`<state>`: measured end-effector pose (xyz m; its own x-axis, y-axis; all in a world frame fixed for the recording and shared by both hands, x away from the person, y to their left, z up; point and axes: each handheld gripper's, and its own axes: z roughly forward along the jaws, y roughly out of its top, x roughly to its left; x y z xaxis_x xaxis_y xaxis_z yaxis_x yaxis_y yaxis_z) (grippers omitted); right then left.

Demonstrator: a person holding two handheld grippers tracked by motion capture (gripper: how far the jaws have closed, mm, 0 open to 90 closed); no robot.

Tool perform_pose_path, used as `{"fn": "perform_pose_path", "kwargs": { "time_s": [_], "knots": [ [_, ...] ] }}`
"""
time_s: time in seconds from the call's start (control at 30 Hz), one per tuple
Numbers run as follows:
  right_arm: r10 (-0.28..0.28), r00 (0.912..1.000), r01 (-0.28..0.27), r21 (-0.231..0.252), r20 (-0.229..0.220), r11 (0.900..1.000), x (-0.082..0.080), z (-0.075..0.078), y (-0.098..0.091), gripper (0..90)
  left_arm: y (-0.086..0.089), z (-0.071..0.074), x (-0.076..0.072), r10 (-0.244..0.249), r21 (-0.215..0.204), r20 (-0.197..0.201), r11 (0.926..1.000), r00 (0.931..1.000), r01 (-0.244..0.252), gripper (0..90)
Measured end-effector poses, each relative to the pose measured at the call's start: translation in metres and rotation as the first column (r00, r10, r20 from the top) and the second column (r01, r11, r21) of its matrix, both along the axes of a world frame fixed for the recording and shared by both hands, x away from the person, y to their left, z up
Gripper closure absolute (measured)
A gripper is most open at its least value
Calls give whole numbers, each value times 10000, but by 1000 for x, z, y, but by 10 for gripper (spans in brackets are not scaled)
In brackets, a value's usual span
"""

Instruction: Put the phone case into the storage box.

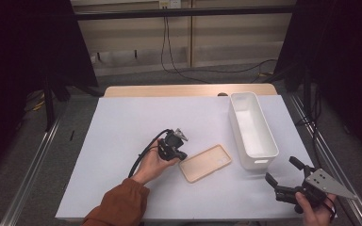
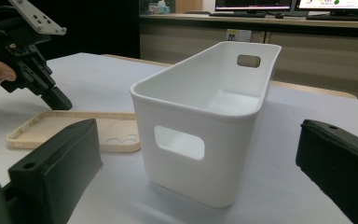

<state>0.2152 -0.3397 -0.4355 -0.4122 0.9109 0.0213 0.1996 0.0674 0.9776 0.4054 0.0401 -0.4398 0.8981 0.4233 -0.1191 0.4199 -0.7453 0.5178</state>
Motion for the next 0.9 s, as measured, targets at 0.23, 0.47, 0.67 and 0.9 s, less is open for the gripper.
{"fn": "perform_pose_path", "kwargs": {
  "time_s": [0.23, 0.47, 0.67, 0.9],
  "knots": [
    [-32, 10000, 32, 27, -18, 10000, 0, 0, 1, 0, 7, -1, -8, 64, -196, -96, 9998, 9999, -66, 900],
    [-48, 10000, 48, 21, -14, 10000, 0, 0, 1, 0, 8, 0, -14, 108, -154, -67, 9998, 9999, -109, 900],
    [-56, 10000, 56, 27, -13, 10000, 0, 0, 0, 0, 18, -5, -18, 177, -886, -138, 9959, 9997, -189, 900],
    [-52, 10000, 52, 0, -6, 10000, 0, 0, 1, 0, 19, -6, -21, 326, -1057, -124, 9938, 9994, -337, 900]
  ]
}}
